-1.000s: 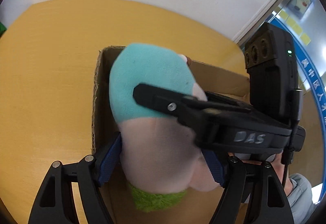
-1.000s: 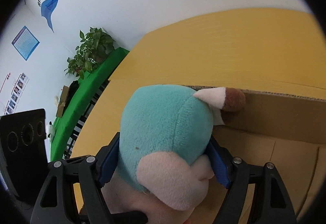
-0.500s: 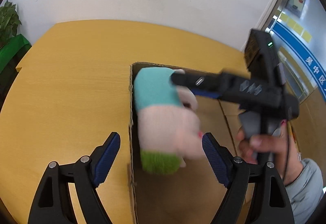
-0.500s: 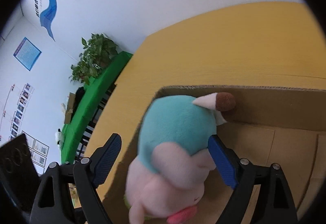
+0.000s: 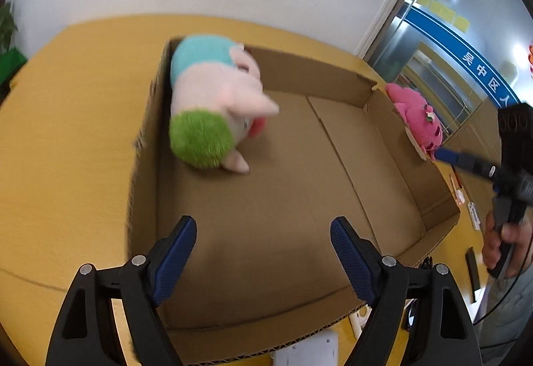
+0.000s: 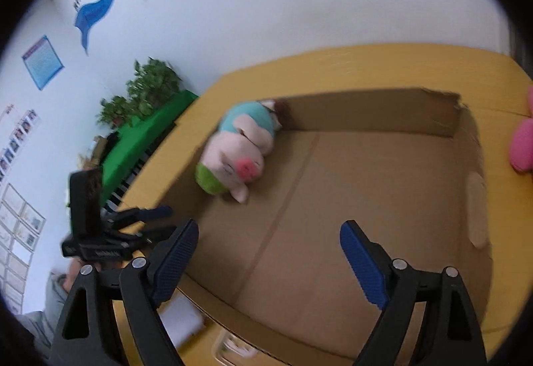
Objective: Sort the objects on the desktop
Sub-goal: 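Withdraw the left tool from the box and move toward the black box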
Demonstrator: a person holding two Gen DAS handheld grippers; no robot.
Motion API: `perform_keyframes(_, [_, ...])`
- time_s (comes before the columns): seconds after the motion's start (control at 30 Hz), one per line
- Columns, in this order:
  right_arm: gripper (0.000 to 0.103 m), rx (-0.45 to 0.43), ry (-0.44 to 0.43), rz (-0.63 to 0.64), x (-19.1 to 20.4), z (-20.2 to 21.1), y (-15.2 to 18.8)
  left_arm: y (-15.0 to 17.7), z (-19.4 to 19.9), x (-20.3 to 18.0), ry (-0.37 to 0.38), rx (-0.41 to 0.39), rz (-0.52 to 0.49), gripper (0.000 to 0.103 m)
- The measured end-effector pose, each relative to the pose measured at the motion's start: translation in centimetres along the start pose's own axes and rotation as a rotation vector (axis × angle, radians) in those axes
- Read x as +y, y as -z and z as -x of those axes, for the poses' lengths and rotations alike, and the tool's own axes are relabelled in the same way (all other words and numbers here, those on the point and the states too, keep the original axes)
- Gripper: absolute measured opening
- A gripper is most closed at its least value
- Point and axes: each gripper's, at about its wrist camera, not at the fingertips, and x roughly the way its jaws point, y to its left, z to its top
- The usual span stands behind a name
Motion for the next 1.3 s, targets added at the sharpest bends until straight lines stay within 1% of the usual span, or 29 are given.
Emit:
perform_keyframes(0.03, [0.088, 0.017, 0.051, -0.007, -0.8, 0.0, 1.1, 0.4, 0.3, -0.4, -0.038, -0.011, -0.018, 0.087])
perform_keyframes(0.07, [0.088, 0.032, 0.084, -0.018, -1.7, 0.1, 2.1, 0.6, 0.1, -0.6, -0.053, -0.007, -0.022, 0.087])
perform_keyframes(0.17, [0.088, 0.053, 0.110, -0.074, -4.1, 0.3, 4.4, 1.6, 0.5, -0.8, -0.048, -0.019, 0.003, 0.087])
perform_keyframes(0.2, [0.088, 0.063, 0.121, -0.096, -5.0, 0.3, 5.0, 1.9, 0.1, -0.9, -0.054, -0.019, 0.001, 0.087])
perform_keyframes(0.27, [0.088, 0.065, 0.161, -0.096, -6.1, 0.6, 6.0, 2.3, 0.2, -1.2, -0.070, -0.014, 0.001, 0.087])
perform_keyframes(0.33, [0.088, 0.058, 0.176, -0.081, -6.5, 0.8, 6.4, 2.3, 0.0, -1.4, -0.080, -0.011, -0.002, 0.087])
perform_keyframes(0.43, [0.088, 0.047, 0.163, -0.088, -6.6, 1.9, 6.5, 2.3, 0.0, -1.8, -0.120, -0.003, -0.005, 0.087])
perform_keyframes(0.5, [0.088, 0.020, 0.173, -0.077, -6.2, 3.3, 6.5, 2.1, 0.8, -1.9, -0.148, -0.018, 0.024, 0.087])
perform_keyframes(0.53, [0.088, 0.001, 0.180, -0.058, -5.6, 4.1, 6.4, 2.1, 1.6, -2.2, -0.165, -0.048, 0.035, 0.087])
perform_keyframes(0.57, [0.088, -0.021, 0.186, -0.034, -4.9, 5.0, 6.5, 2.3, 3.3, -2.9, -0.175, -0.110, 0.032, 0.087])
perform_keyframes(0.6, [0.088, -0.042, 0.191, -0.010, -4.2, 5.9, 6.6, 2.4, 4.5, -3.5, -0.175, -0.155, 0.019, 0.087])
perform_keyframes(0.63, [0.088, -0.058, 0.196, 0.011, -3.5, 6.6, 6.8, 2.6, 5.8, -4.3, -0.179, -0.199, 0.001, 0.091])
perform_keyframes(0.67, [0.088, -0.072, 0.201, 0.032, -2.8, 7.3, 7.1, 2.8, 7.2, -5.3, -0.192, -0.242, -0.019, 0.101])
perform_keyframes(0.7, [0.088, -0.087, 0.206, 0.053, -2.0, 7.9, 7.5, 3.1, 8.4, -6.2, -0.210, -0.283, -0.035, 0.103])
perform_keyframes(0.73, [0.084, -0.103, 0.211, 0.074, -1.4, 8.4, 7.8, 3.5, 9.5, -7.0, -0.222, -0.322, -0.049, 0.103])
perform_keyframes(0.8, [0.046, -0.139, 0.227, 0.116, -0.1, 9.2, 8.7, 4.2, 11.4, -8.6, -0.232, -0.384, -0.079, 0.103])
perform_keyframes(0.83, [0.015, -0.142, 0.231, 0.120, 0.2, 9.5, 9.0, 4.7, 12.2, -9.4, -0.238, -0.416, -0.094, 0.101])
perform_keyframes(0.87, [0.008, -0.143, 0.230, 0.114, 0.3, 9.7, 9.2, 5.1, 12.6, -10.0, -0.250, -0.438, -0.106, 0.086])
perform_keyframes(0.9, [0.008, -0.146, 0.222, 0.107, 0.5, 9.9, 9.4, 5.5, 12.8, -10.7, -0.264, -0.442, -0.126, 0.067])
perform_keyframes(0.93, [0.008, -0.147, 0.216, 0.104, 0.6, 10.2, 9.7, 5.8, 12.7, -11.2, -0.244, -0.415, -0.139, 0.034])
perform_keyframes(0.97, [0.016, -0.149, 0.207, 0.104, 0.8, 10.4, 9.8, 5.8, 12.6, -11.4, -0.207, -0.390, -0.135, 0.026])
perform_keyframes(1.0, [0.027, -0.153, 0.194, 0.100, 0.9, 10.7, 10.0, 6.0, 12.4, -11.5, -0.164, -0.363, -0.124, 0.026])
perform_keyframes(1.03, [0.062, -0.161, 0.185, 0.093, 1.0, 11.0, 10.2, 6.1, 12.3, -11.6, -0.157, -0.356, -0.123, 0.030])
perform_keyframes(1.07, [0.089, -0.173, 0.176, 0.090, 1.2, 11.3, 10.4, 6.3, 12.3, -12.0, -0.169, -0.356, -0.135, 0.055])
perform_keyframes(1.1, [0.090, -0.189, 0.168, 0.094, 1.5, 11.7, 10.7, 6.4, 12.3, -12.3, -0.187, -0.362, -0.143, 0.077])
perform_keyframes(1.13, [0.090, -0.200, 0.163, 0.101, 1.9, 12.1, 11.0, 6.6, 12.5, -12.6, -0.214, -0.382, -0.145, 0.103])
perform_keyframes(1.17, [0.090, -0.204, 0.158, 0.107, 2.2, 12.3, 11.2, 7.1, 13.1, -13.0, -0.235, -0.432, -0.147, 0.103])
perform_keyframes(1.2, [0.090, -0.204, 0.153, 0.110, 2.5, 12.5, 11.5, 7.3, 13.5, -13.3, -0.237, -0.451, -0.152, 0.103])
perform_keyframes(1.3, [0.090, -0.199, 0.146, 0.115, 3.0, 12.8, 12.2, 7.9, 14.1, -14.0, -0.208, -0.454, -0.166, 0.103])
